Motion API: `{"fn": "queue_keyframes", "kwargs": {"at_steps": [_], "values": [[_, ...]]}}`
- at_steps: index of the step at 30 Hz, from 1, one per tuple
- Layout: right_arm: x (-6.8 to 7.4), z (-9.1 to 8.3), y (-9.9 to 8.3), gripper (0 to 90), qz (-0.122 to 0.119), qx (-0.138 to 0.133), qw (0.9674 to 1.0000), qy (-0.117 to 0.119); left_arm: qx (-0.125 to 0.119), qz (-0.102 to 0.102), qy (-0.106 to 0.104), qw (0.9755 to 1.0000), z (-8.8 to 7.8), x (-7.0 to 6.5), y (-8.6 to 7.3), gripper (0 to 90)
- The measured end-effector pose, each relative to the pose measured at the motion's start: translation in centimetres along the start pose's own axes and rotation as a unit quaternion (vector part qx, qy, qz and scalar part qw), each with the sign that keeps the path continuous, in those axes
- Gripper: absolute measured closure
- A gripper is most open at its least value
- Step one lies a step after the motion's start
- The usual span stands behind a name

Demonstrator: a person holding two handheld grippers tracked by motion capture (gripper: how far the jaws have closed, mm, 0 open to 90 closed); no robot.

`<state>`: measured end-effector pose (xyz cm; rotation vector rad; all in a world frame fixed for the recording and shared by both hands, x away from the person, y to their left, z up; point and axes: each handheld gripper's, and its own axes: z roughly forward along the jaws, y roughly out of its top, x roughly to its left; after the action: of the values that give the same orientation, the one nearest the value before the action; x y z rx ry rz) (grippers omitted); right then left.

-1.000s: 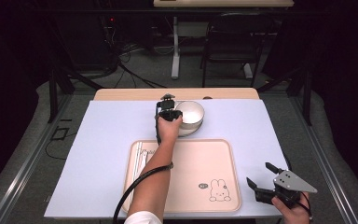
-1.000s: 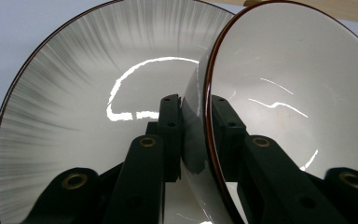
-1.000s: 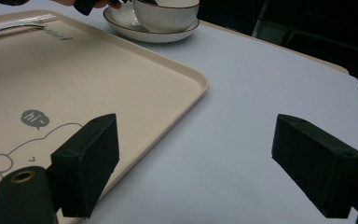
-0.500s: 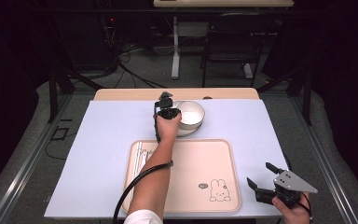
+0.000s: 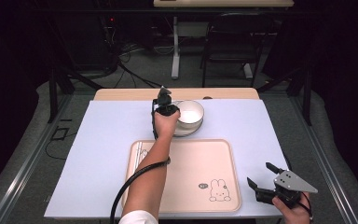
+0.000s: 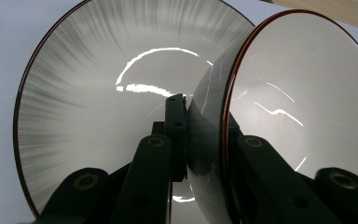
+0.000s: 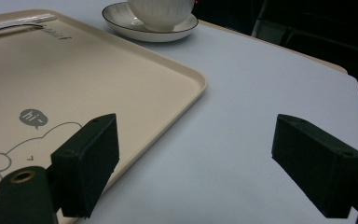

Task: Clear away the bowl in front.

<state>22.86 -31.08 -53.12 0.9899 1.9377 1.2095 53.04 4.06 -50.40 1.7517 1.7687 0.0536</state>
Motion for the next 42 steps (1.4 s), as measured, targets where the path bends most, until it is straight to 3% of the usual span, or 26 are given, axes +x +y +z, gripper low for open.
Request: {"fn": "queue_keyframes", "kwargs": {"at_steps": [10, 28, 42], "values": [[0.0, 0.0, 0.0, 14.4, 0.000, 0.000, 1.0000, 0.001, 0.008, 0.008, -0.001, 0.9999, -1.7, 0.3, 0.3, 81.2], [0.1, 0.2, 0.1, 14.5, 0.001, 0.002, 1.0000, 0.004, 0.030, 0.004, 0.010, 0.9995, -5.2, 3.2, 0.1, 81.2], [0.2, 0.3, 0.1, 14.4, -0.003, 0.001, 1.0000, 0.005, 0.042, 0.031, -0.007, 0.9986, -5.7, 2.4, -1.3, 81.2]]}}
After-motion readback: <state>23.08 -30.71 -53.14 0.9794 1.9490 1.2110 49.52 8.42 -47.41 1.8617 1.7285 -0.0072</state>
